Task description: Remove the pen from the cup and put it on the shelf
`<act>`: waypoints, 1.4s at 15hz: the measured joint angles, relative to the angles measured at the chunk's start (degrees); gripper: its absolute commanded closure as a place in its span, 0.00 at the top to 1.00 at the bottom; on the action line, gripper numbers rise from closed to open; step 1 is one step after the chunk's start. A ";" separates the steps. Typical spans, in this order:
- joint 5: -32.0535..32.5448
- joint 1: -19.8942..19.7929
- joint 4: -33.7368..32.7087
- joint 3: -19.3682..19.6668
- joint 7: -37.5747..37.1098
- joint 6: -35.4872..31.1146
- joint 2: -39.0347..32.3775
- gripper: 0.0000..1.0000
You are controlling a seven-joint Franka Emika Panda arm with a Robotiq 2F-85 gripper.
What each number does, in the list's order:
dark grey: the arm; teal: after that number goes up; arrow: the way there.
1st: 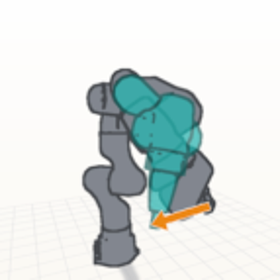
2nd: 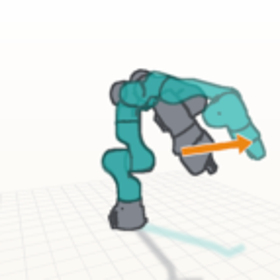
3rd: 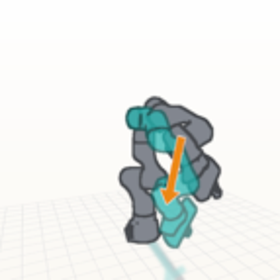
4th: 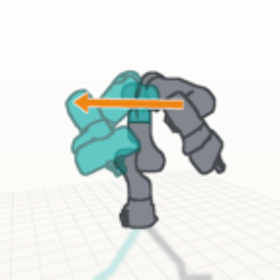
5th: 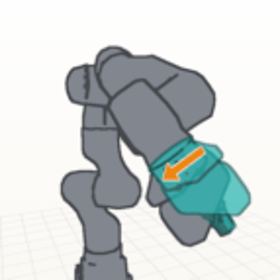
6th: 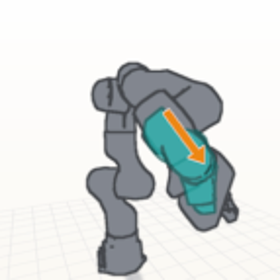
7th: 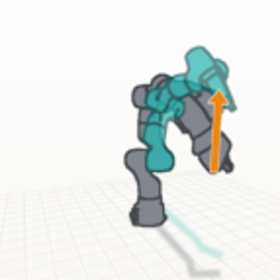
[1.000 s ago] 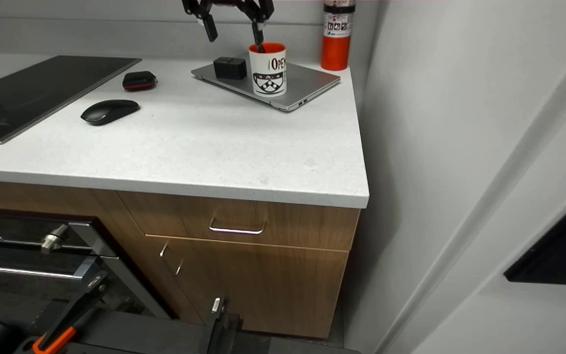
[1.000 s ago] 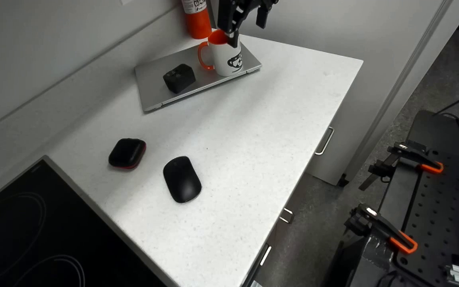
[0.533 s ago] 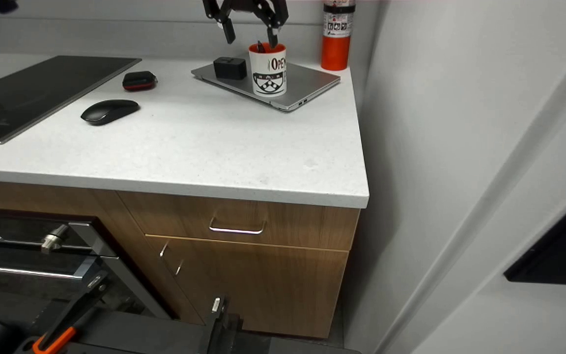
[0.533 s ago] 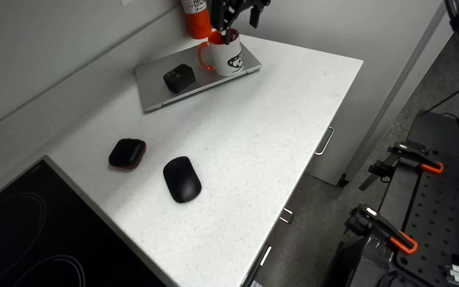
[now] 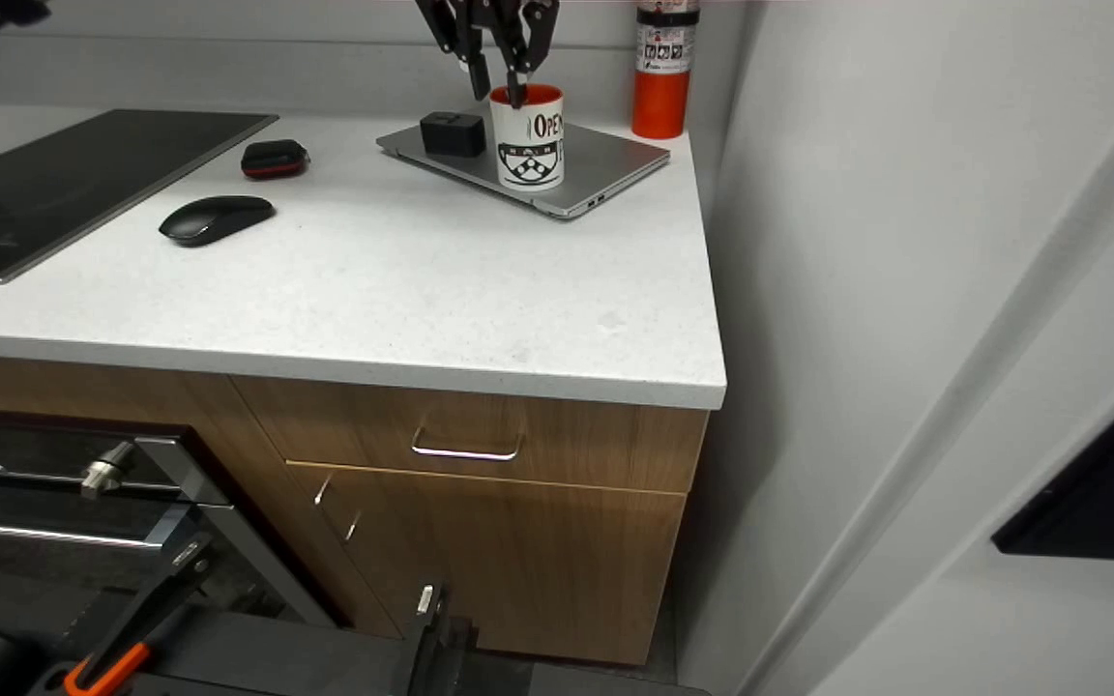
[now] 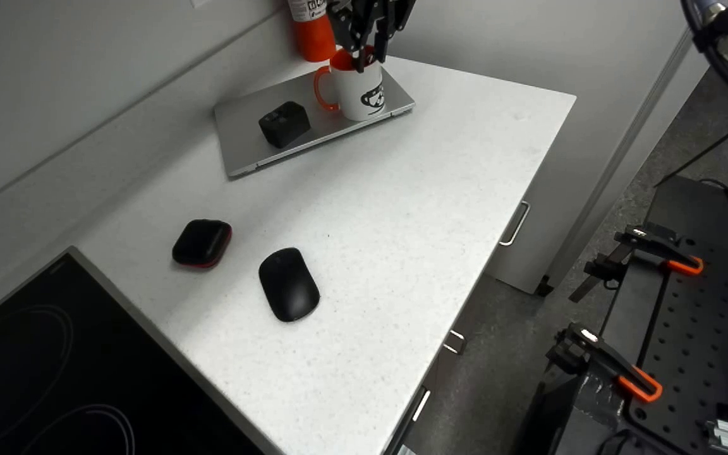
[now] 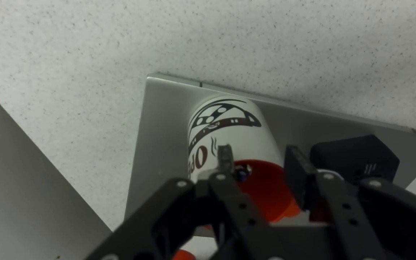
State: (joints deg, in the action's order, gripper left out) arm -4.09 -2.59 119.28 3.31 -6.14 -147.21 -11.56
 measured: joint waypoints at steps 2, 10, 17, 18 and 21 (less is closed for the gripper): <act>-0.06 -0.09 -0.51 0.00 0.00 0.00 -0.47 0.00; 0.79 -0.42 -1.14 0.43 0.01 0.00 0.18 0.04; 4.12 -1.11 8.97 2.32 4.08 -3.34 15.62 0.04; 3.89 -1.28 11.27 2.45 5.71 -4.36 18.23 0.04; 2.91 -1.38 18.29 3.42 10.23 -6.54 25.43 0.04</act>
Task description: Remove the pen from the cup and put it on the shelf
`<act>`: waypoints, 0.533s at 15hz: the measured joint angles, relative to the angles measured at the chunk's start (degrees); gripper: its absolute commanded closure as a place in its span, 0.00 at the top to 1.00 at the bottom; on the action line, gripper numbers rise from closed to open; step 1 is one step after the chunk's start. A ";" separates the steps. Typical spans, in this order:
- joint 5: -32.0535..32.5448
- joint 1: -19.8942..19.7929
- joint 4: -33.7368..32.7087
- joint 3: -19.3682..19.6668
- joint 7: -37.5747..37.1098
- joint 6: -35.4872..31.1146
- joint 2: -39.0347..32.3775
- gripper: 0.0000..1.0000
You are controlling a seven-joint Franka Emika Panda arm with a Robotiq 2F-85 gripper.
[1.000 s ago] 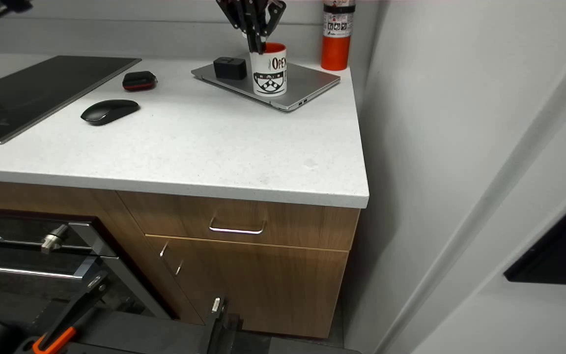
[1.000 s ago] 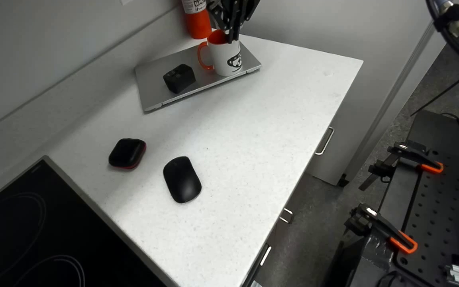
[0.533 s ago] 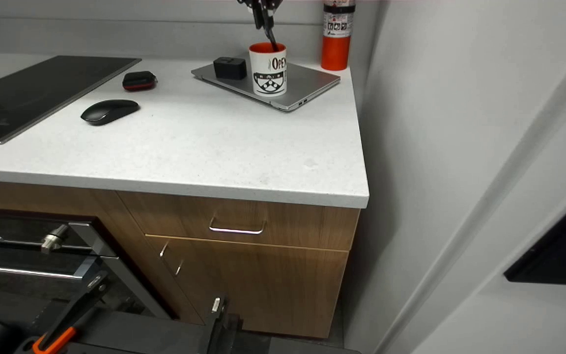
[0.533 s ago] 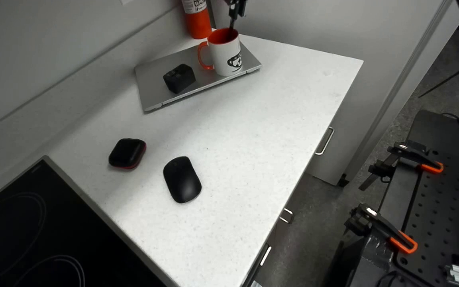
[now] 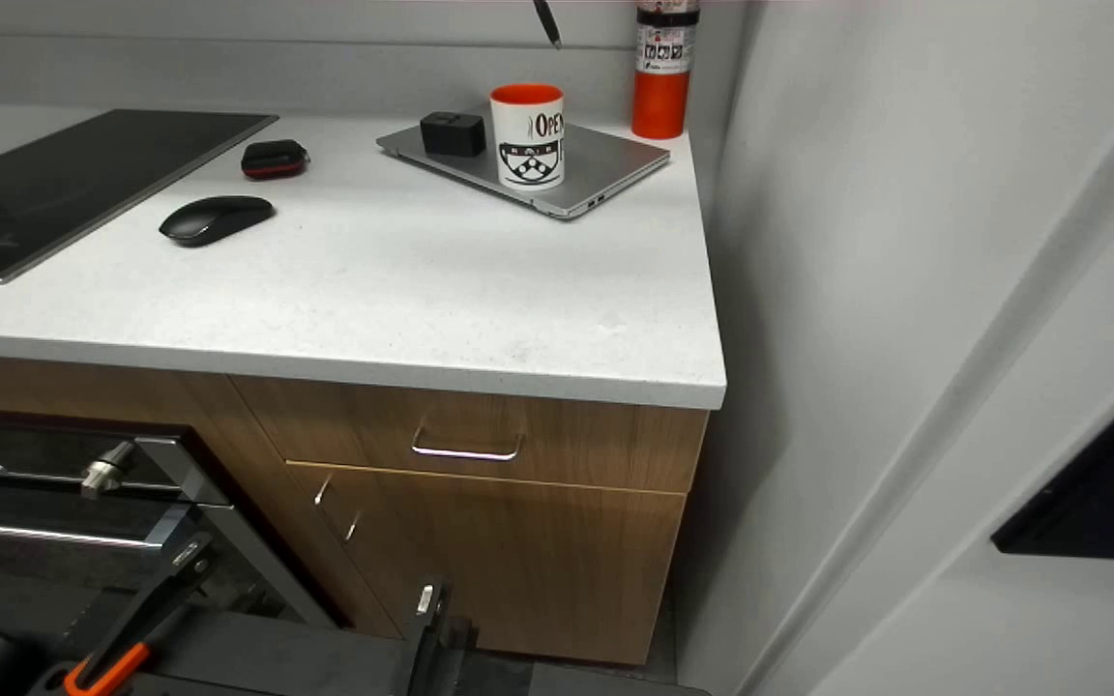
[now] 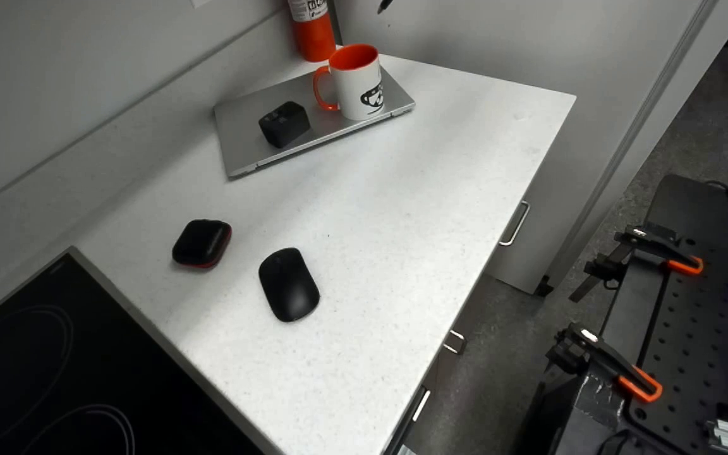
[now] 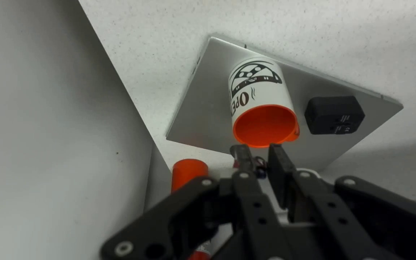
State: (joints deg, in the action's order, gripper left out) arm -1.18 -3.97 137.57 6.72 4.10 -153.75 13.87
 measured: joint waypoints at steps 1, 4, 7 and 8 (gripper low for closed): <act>-0.05 0.00 2.01 0.40 1.00 0.00 1.71 0.04; 2.12 -0.51 6.06 0.47 1.35 0.81 2.86 0.04; 9.93 -2.67 6.45 -1.74 -2.10 3.29 -0.97 0.04; 13.64 -3.45 5.86 -2.80 -4.47 4.08 -2.91 0.04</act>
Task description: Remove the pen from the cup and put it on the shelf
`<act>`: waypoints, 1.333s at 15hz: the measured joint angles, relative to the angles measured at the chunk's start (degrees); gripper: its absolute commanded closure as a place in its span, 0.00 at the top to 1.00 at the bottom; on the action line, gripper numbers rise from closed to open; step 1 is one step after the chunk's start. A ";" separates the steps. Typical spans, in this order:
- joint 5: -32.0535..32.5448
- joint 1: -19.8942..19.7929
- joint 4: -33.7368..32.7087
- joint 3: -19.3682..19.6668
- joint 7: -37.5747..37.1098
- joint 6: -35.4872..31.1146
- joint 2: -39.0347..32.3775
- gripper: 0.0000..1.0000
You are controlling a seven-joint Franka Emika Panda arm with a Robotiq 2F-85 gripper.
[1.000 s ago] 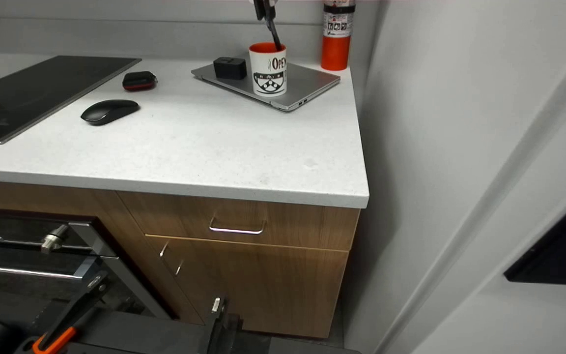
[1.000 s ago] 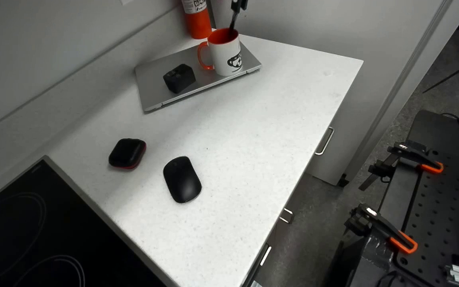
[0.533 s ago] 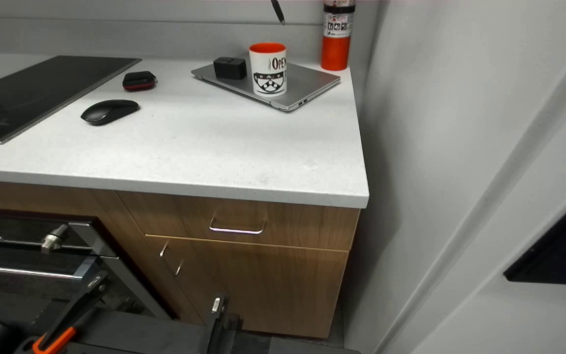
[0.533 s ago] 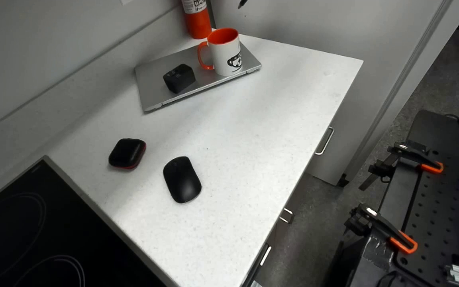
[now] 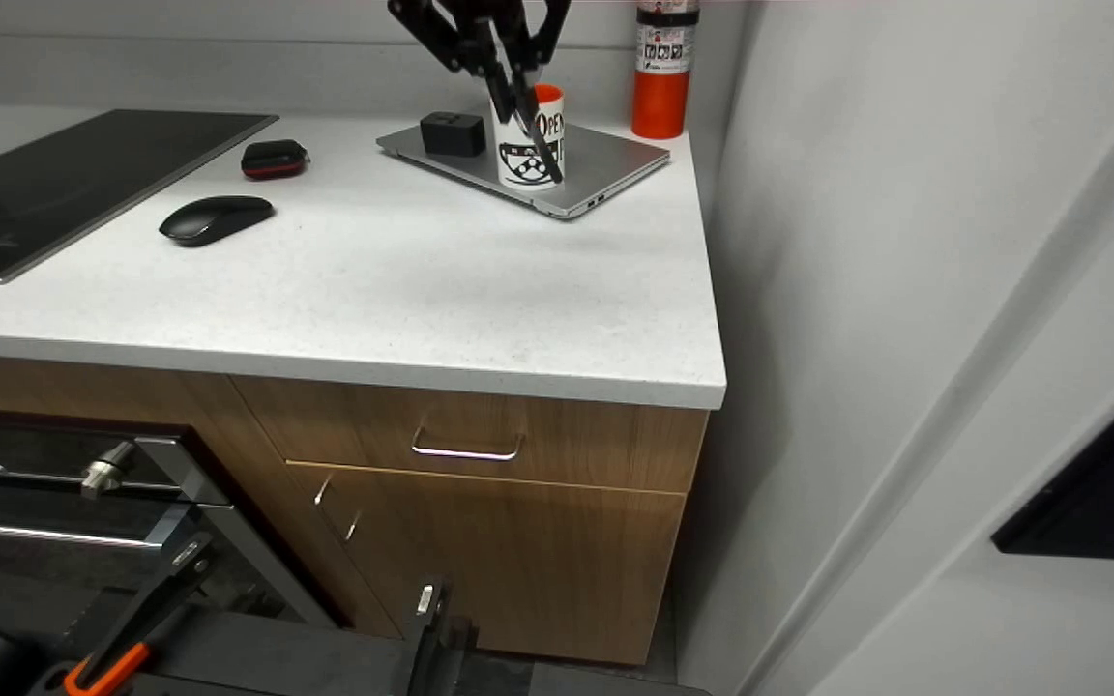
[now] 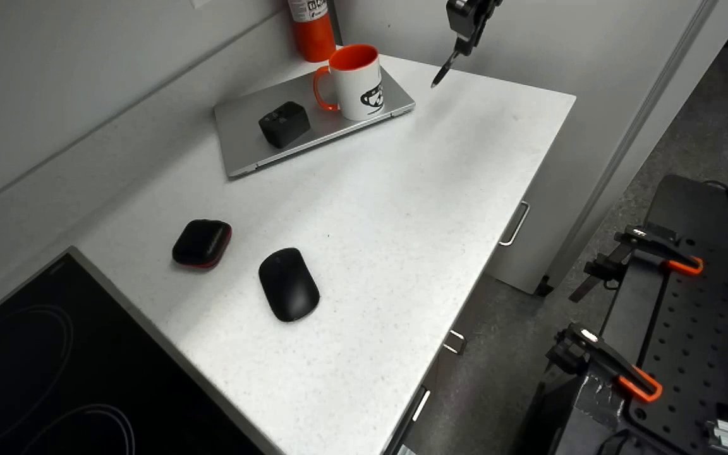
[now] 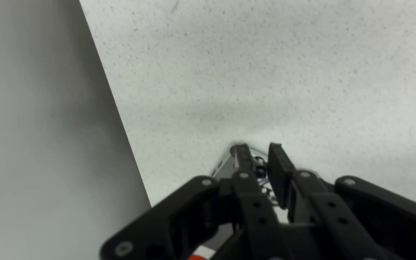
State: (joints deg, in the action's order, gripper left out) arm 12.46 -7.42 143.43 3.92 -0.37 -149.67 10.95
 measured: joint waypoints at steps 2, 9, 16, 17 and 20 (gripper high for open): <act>6.23 -0.52 -2.26 -1.46 -3.95 2.75 -4.29 0.04; 14.25 1.51 -11.46 -2.14 -8.36 10.89 -14.31 0.43; 12.75 2.88 -14.32 -1.97 -5.32 11.34 -17.00 0.95; 12.00 2.88 -14.47 -1.87 -4.80 11.34 -17.11 1.00; 10.05 2.88 -15.04 -1.62 -3.83 11.34 -17.25 1.00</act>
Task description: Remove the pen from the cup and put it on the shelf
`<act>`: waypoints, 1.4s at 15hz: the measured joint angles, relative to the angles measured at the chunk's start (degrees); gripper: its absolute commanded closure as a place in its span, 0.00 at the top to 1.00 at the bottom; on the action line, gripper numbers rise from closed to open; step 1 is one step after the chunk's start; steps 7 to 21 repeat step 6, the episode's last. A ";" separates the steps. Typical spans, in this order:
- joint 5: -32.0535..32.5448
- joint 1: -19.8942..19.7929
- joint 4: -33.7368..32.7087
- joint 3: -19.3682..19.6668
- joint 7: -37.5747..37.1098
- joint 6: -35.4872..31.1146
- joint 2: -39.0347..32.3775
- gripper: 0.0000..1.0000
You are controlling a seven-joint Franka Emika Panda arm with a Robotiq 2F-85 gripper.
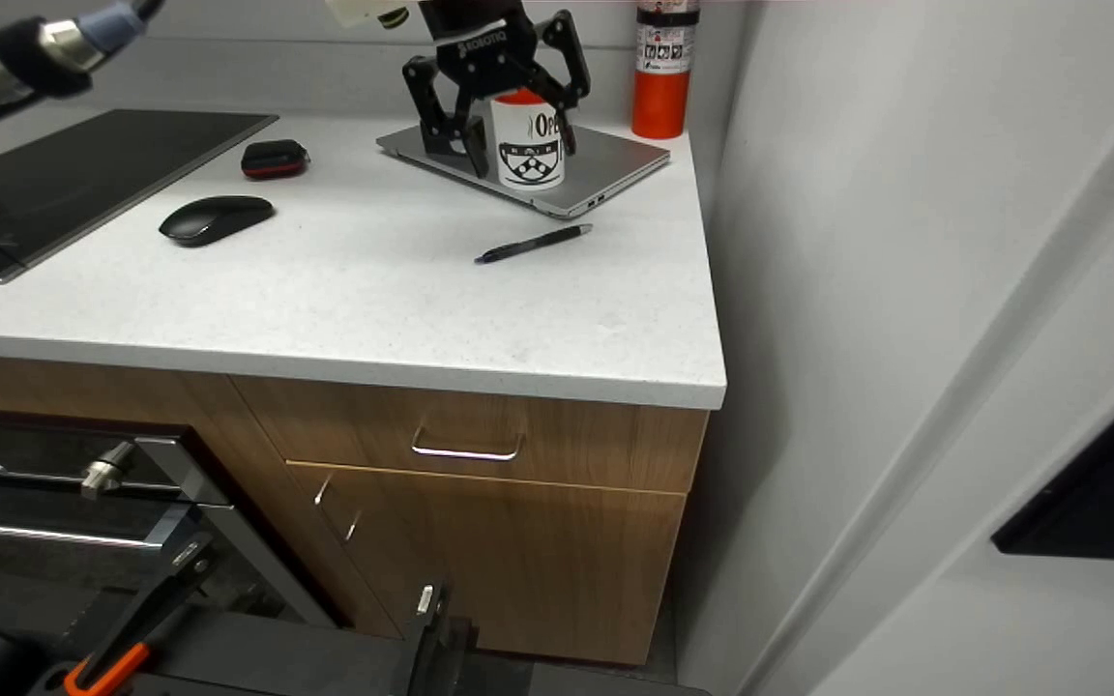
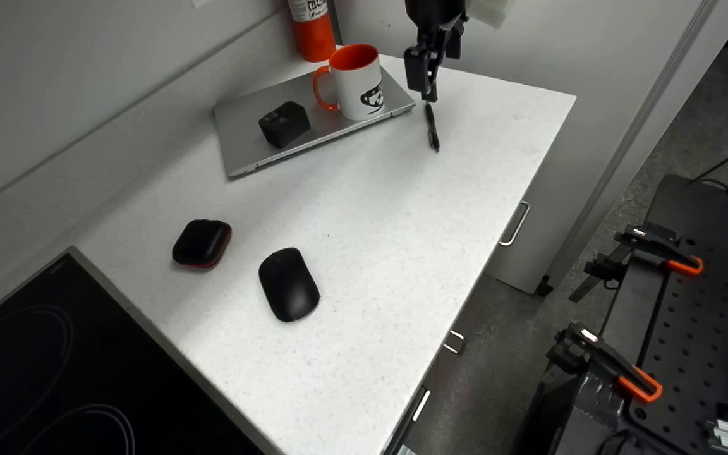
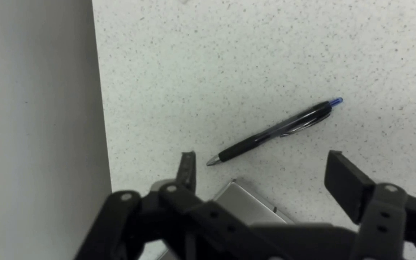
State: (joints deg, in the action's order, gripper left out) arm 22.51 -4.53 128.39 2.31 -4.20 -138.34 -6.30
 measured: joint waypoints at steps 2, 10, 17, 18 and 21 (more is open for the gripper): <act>-0.84 0.00 -0.46 0.10 0.41 0.00 -0.13 1.00; -1.17 0.00 -0.62 0.14 0.60 0.00 -0.34 1.00; -1.17 0.00 -0.62 0.14 0.60 0.00 -0.34 1.00; -1.17 0.00 -0.62 0.14 0.60 0.00 -0.34 1.00; -1.17 0.00 -0.62 0.14 0.60 0.00 -0.34 1.00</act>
